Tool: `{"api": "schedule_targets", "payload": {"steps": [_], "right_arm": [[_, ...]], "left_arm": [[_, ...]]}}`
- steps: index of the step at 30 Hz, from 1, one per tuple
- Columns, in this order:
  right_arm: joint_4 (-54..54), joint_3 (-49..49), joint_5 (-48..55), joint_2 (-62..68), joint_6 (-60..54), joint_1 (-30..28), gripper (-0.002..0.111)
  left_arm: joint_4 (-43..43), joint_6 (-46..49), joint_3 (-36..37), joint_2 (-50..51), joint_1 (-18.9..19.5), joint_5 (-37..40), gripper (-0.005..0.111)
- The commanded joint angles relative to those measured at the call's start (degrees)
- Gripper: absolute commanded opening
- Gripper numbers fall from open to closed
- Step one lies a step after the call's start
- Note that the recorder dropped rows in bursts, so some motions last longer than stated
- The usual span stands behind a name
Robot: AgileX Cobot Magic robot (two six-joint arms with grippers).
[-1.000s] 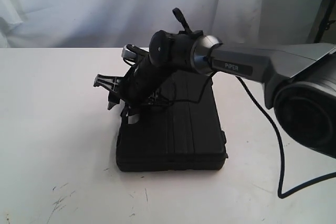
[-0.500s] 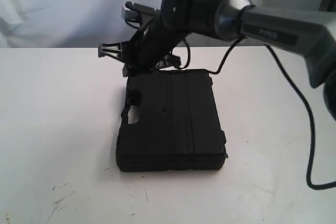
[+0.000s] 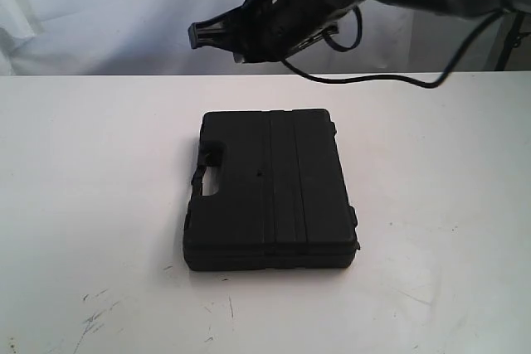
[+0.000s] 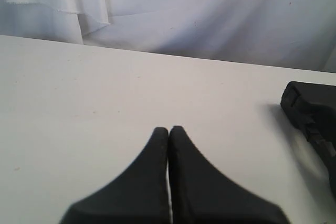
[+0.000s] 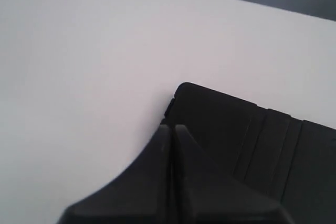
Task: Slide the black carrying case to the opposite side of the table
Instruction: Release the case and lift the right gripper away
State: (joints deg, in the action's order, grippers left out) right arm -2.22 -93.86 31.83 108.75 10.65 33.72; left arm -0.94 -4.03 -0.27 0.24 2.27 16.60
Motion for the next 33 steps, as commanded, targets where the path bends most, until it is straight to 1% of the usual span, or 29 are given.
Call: {"api": "schedule_targets", "payload": {"steps": [1,7,11,13,17,21,24,27,31,33], "right_arm": [[0.9,10.0,-8.1,-8.0,0.3,-0.7,0.0],[2.6,18.8,-12.1,-14.9,3.5,-0.7,0.0],[9.1,21.0,-12.4,-18.3,8.6,-1.4,0.0],[10.4,21.3,-10.1,-20.1,11.1,-1.6,0.0],[11.0,21.4,-4.1,-23.2,11.0,-1.7,0.0],[12.6,21.4,-4.1,-25.7,8.7,-1.7,0.0],[15.8,21.4,-3.2,-27.4,5.7,-1.7,0.0],[21.2,21.4,3.3,-29.5,6.8,-1.7,0.0],[27.7,21.4,15.2,-32.7,12.6,-1.7,0.0],[30.8,21.7,18.4,-33.9,15.6,-1.7,0.0]], "left_arm": [[0.0,-0.1,0.3,-0.2,0.2,-0.3,0.0],[0.0,-0.1,0.3,-0.2,0.2,-0.3,0.0],[0.0,-0.1,0.3,-0.2,0.2,-0.3,0.0],[0.0,-0.1,0.3,-0.2,0.2,-0.3,0.0],[0.0,-0.1,0.3,-0.2,0.2,-0.3,0.0],[0.0,-0.1,0.3,-0.2,0.2,-0.3,0.0],[0.0,-0.1,0.3,-0.2,0.2,-0.3,0.0],[0.0,-0.1,0.3,-0.2,0.2,-0.3,0.0],[0.0,-0.1,0.3,-0.2,0.2,-0.3,0.0],[0.0,-0.1,0.3,-0.2,0.2,-0.3,0.0]]}}
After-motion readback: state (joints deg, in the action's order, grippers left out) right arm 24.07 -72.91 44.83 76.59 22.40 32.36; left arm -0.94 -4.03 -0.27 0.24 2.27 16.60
